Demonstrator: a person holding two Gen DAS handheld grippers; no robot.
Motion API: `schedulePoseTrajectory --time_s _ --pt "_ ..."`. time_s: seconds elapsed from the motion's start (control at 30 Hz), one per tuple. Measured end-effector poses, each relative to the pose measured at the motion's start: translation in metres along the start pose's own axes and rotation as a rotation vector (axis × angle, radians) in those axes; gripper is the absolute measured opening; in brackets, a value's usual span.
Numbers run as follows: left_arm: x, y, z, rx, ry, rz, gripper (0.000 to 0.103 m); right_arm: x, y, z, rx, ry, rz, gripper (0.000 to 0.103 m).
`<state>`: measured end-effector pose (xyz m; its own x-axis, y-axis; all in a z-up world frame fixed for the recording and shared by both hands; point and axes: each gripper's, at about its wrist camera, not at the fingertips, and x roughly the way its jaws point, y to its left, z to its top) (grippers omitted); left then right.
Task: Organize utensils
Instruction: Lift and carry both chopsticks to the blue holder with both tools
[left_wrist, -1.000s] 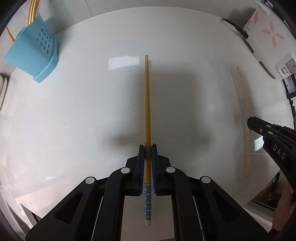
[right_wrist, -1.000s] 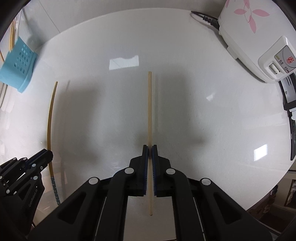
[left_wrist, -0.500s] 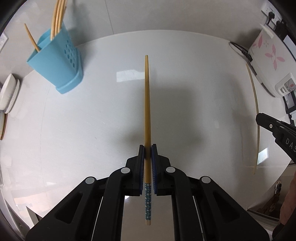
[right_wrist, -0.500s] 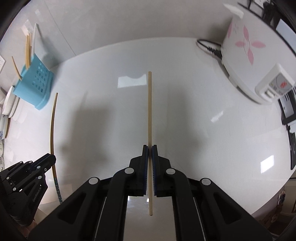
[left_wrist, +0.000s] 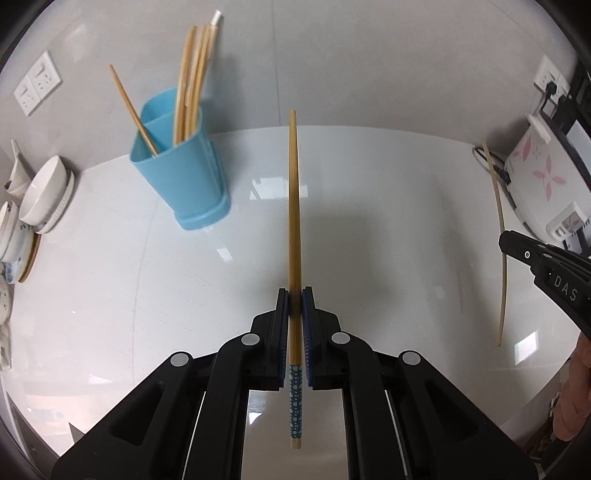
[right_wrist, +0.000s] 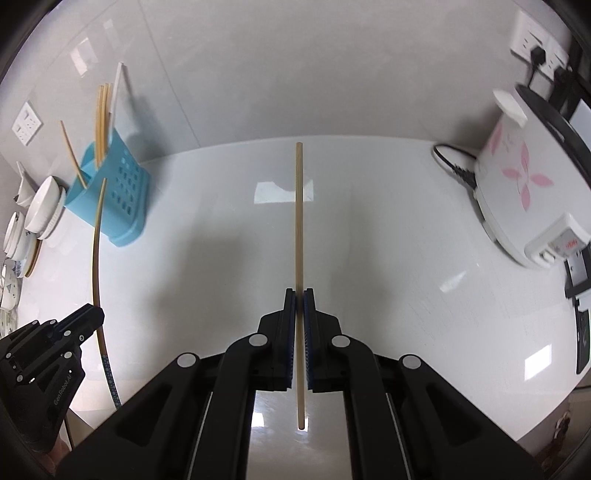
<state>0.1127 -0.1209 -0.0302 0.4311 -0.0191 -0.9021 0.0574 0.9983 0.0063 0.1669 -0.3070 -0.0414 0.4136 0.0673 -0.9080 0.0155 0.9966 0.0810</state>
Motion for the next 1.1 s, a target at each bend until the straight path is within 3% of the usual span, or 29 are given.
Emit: schedulePoseTrajectory --time_s 0.73,1.1 --pt "-0.043 0.094 0.04 -0.115 -0.185 0.042 0.007 -0.021 0.104 0.054 -0.116 -0.134 0.106 0.004" --pt "-0.056 0.138 0.068 -0.16 -0.388 -0.001 0.007 -0.023 0.152 0.082 -0.136 -0.192 0.164 0.004"
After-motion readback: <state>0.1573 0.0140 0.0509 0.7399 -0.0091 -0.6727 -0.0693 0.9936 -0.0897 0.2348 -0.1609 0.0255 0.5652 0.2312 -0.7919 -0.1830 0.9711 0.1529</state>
